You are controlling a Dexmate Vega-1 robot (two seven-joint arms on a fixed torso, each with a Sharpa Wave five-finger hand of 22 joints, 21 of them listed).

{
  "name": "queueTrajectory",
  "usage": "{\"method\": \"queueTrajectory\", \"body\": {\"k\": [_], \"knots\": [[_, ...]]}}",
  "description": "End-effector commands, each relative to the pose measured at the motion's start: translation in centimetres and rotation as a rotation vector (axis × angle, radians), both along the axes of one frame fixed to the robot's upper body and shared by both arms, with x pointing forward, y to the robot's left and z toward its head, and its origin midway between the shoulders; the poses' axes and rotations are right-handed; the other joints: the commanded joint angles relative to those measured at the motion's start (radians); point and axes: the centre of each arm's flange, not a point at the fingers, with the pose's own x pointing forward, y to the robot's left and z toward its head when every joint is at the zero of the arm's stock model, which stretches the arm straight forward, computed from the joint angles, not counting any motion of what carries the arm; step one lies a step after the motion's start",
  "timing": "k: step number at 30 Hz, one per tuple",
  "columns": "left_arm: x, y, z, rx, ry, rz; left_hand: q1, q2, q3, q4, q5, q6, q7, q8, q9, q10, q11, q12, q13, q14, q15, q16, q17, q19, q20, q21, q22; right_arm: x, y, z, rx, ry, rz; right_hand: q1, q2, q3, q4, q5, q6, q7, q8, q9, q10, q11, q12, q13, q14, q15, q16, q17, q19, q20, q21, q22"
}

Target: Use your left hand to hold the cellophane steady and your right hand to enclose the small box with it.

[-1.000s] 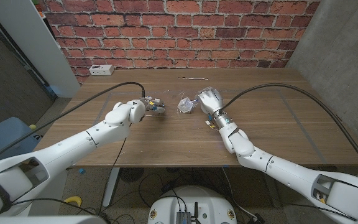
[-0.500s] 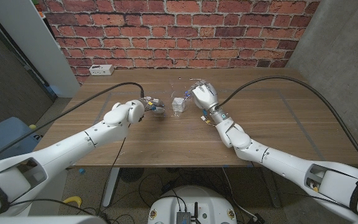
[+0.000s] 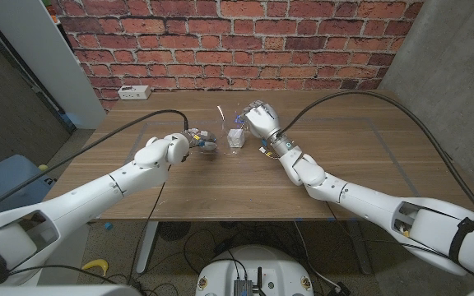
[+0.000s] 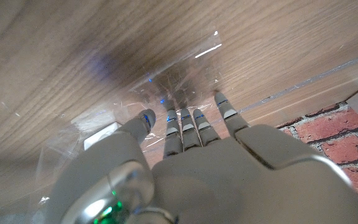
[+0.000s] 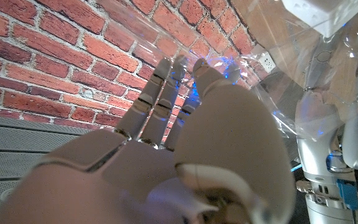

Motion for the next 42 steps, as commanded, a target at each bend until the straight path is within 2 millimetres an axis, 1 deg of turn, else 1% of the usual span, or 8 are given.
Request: {"method": "queueTrajectory", "body": {"k": [1,4,8,13,14,22,26,42], "knots": [[-0.1,0.5,-0.1,-0.008,0.004,0.009,-0.002,0.002,0.002,-0.009,0.002,-0.006,-0.003,0.003,0.003,0.000,0.000,0.007,0.001,0.001,0.001,0.003,-0.001,0.015,0.000,-0.003,0.002,1.6,0.9,2.2,0.014,-0.021,-0.036,0.010,0.000,-0.007,-0.001,0.006,0.007,0.001,-0.004,0.002,0.009,-0.001,-0.002,0.004,0.007,-0.146,-0.004,0.002,-0.004,-0.061,0.012,0.002],[0.0,0.5,-0.1,0.004,0.013,0.024,-0.011,0.001,0.002,-0.001,0.002,-0.001,0.001,0.007,0.002,0.009,0.003,0.012,0.001,0.038,0.006,0.017,0.002,0.021,0.006,-0.002,0.003,2.0,0.8,2.7,0.024,-0.023,-0.064,0.011,0.000,-0.008,-0.001,0.006,0.008,0.000,-0.005,0.002,0.010,-0.002,-0.003,0.004,0.008,-0.145,-0.005,0.001,-0.004,-0.062,0.014,0.002],[0.1,0.5,-0.2,0.022,0.024,0.051,-0.045,-0.008,0.014,0.020,0.004,0.082,0.032,0.031,0.002,0.105,0.019,0.042,0.001,0.168,0.008,0.039,0.002,0.074,0.023,0.010,0.004,2.4,0.4,3.1,0.036,-0.022,-0.091,0.012,0.000,-0.010,0.000,0.006,0.008,0.000,-0.007,0.002,0.012,-0.002,-0.004,0.004,0.009,-0.145,-0.006,0.000,-0.006,-0.062,0.016,0.002],[0.2,0.3,-0.3,0.058,0.039,0.090,-0.091,-0.012,0.028,0.048,0.004,0.204,0.048,0.054,0.004,0.222,0.037,0.070,0.004,0.297,0.018,0.051,0.004,0.135,0.040,0.027,0.007,2.3,0.0,3.6,0.042,-0.035,-0.112,0.013,0.001,-0.014,0.001,0.007,0.010,0.000,-0.009,0.002,0.016,-0.001,-0.005,0.004,0.011,-0.146,-0.008,-0.001,-0.008,-0.063,0.019,0.002],[0.3,0.3,-0.3,0.060,0.048,0.093,-0.096,-0.012,0.029,0.051,0.004,0.219,0.048,0.057,0.004,0.233,0.031,0.072,0.004,0.313,0.016,0.053,0.005,0.145,0.042,0.031,0.008,2.3,0.0,3.7,0.046,-0.037,-0.115,0.013,0.001,-0.014,0.001,0.007,0.010,0.000,-0.010,0.002,0.016,-0.002,-0.005,0.004,0.011,-0.146,-0.008,-0.001,-0.008,-0.063,0.020,0.002],[0.9,0.1,-0.3,0.080,0.113,0.111,-0.149,-0.014,0.039,0.078,0.005,0.370,0.078,0.086,0.009,0.354,0.055,0.095,0.007,0.426,0.013,0.058,0.007,0.189,0.042,0.045,0.012,1.9,-0.3,4.3,0.046,-0.059,-0.122,0.016,0.001,-0.018,0.001,0.007,0.013,0.001,-0.012,0.002,0.017,-0.002,-0.008,0.004,0.013,-0.146,-0.010,-0.003,-0.010,-0.063,0.024,0.001],[1.2,0.0,-0.3,0.090,0.141,0.117,-0.163,-0.013,0.044,0.084,0.006,0.421,0.092,0.098,0.012,0.387,0.057,0.100,0.008,0.451,0.009,0.056,0.007,0.206,0.040,0.052,0.014,1.6,0.0,4.5,0.035,-0.068,-0.106,0.017,0.001,-0.020,0.001,0.007,0.015,0.000,-0.013,0.002,0.016,-0.003,-0.010,0.004,0.014,-0.146,-0.012,-0.003,-0.011,-0.064,0.027,0.001],[2.1,0.1,-0.3,0.085,0.173,0.108,-0.170,-0.002,0.058,0.088,0.007,0.416,0.093,0.089,0.014,0.377,0.056,0.089,0.009,0.452,0.010,0.047,0.007,0.209,0.038,0.054,0.015,0.8,4.7,4.3,-0.134,-0.084,0.030,0.021,0.002,-0.029,0.002,0.008,0.018,-0.002,-0.022,0.001,0.018,-0.004,-0.017,0.004,0.019,-0.146,-0.018,-0.007,-0.014,-0.075,0.040,0.000]]}}
